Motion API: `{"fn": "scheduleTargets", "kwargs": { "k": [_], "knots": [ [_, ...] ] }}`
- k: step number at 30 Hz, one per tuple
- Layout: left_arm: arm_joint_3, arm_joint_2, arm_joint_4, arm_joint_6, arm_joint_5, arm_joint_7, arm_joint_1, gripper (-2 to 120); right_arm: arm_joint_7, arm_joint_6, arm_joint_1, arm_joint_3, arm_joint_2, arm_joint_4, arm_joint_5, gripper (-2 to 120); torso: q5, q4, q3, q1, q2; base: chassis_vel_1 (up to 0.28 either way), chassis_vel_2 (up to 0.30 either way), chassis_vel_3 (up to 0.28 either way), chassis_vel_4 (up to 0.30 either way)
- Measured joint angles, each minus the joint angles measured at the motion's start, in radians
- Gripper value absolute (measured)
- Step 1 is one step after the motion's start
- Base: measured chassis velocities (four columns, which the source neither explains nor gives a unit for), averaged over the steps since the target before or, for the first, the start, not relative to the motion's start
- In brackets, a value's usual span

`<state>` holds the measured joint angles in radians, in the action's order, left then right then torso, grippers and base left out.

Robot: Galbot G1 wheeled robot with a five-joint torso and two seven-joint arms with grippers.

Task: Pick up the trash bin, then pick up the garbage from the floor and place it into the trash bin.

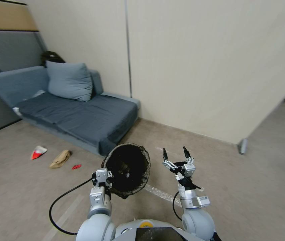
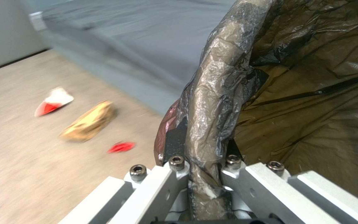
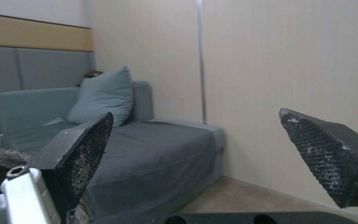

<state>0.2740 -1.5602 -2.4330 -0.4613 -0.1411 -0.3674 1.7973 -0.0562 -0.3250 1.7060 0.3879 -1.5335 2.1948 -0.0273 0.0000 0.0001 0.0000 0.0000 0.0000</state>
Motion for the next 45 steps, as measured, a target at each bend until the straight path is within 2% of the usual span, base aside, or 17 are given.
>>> {"fn": "scheduleTargets", "kwargs": {
  "k": [45],
  "knots": [
    [-0.002,0.006,0.000,0.024,-0.005,0.004,0.000,0,-0.033,-0.015,0.000,-0.003,-0.007,0.002,0.013,100,-0.0001,0.0001,0.000,0.000,0.000,0.125,0.124,0.124,0.123]
  ]
}}
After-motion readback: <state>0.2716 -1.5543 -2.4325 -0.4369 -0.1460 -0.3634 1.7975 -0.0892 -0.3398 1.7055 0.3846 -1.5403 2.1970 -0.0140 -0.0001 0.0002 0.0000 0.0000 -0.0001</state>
